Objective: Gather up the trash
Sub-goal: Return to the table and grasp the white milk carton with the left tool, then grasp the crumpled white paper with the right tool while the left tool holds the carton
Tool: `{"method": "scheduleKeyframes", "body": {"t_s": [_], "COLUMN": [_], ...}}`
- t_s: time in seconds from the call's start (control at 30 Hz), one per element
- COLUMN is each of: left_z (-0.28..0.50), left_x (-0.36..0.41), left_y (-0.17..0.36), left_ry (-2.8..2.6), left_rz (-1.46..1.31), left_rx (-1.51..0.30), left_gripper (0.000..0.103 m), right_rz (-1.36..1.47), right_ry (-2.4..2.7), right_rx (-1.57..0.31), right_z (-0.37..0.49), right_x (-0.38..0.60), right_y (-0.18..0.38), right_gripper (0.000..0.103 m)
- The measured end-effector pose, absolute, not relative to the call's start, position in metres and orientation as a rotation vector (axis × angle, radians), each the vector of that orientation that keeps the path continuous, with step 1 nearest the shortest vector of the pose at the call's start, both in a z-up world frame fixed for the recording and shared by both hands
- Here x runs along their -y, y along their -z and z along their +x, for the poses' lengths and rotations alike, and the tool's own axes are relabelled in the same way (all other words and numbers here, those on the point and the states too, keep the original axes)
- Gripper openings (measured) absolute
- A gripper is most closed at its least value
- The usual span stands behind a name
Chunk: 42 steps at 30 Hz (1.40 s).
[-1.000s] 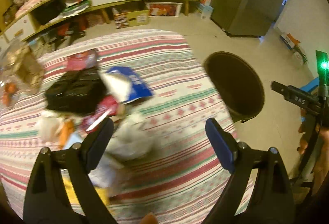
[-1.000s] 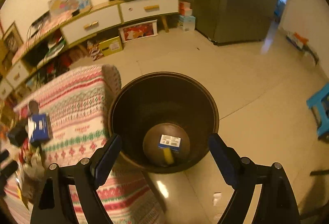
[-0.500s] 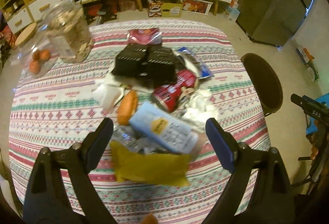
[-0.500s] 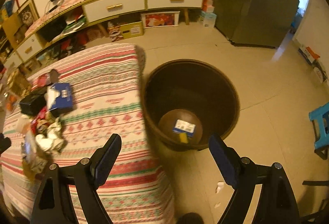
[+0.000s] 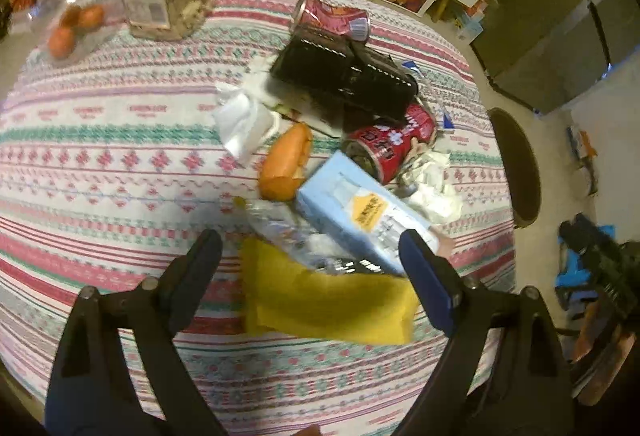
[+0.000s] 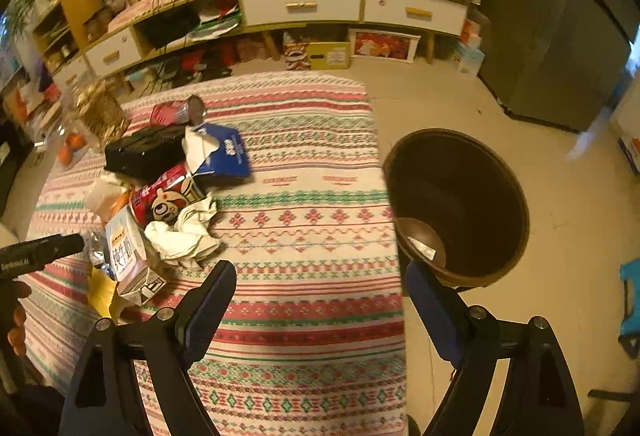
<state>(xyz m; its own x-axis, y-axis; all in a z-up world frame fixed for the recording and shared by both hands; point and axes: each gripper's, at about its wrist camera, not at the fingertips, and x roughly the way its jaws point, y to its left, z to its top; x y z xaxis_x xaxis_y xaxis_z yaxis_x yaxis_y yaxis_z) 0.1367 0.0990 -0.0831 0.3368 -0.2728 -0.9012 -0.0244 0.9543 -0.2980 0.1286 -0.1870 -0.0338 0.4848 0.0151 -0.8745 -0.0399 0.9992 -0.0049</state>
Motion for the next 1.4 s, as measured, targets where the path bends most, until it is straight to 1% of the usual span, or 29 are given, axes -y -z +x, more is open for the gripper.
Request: {"method": "scheduleKeyframes", "body": {"t_s": [0.03,0.1,0.27,0.57,0.6,0.63,0.77,0.87,1.1,1.4], "left_z": [0.139,0.144,0.16,0.173,0.173,0.173,0.168,0.161,0.137,0.114], "left_x": [-0.095,-0.087,-0.065,-0.042,-0.041,-0.041,-0.043,-0.048,-0.058,-0.09], "left_y": [0.085,0.087,0.097,0.138,0.141,0.142,0.133,0.118,0.076,0.026], "left_ry": [0.176,0.188,0.136,0.038,0.036,0.032,0.091,0.143,0.225,0.25], "left_rz": [-0.303,-0.329,-0.336,-0.357,-0.364,-0.361,-0.363,-0.369,-0.323,-0.399], "left_rx": [-1.227,-1.233,-1.254,-1.368,-1.373,-1.37,-1.354,-1.331,-1.22,-1.058], "left_gripper": [0.082,0.079,0.076,0.076,0.074,0.07,0.058,0.052,0.052,0.052], "right_rz": [-0.023,-0.021,-0.058,-0.053,-0.054,-0.056,-0.061,-0.054,-0.054,-0.025], "right_ry": [-0.035,-0.034,0.001,0.019,0.023,0.028,0.041,0.042,0.021,-0.071], "right_rx": [-1.07,-1.079,-1.075,-1.102,-1.102,-1.102,-1.109,-1.113,-1.117,-1.139], "right_z": [0.13,0.134,0.139,0.14,0.14,0.139,0.138,0.137,0.137,0.146], "right_x": [0.185,0.182,0.181,0.193,0.195,0.197,0.202,0.205,0.197,0.164], "right_y": [0.036,0.039,0.044,0.053,0.053,0.053,0.055,0.055,0.056,0.066], "right_gripper": [0.088,0.088,0.088,0.088,0.088,0.088,0.088,0.088,0.088,0.088]}}
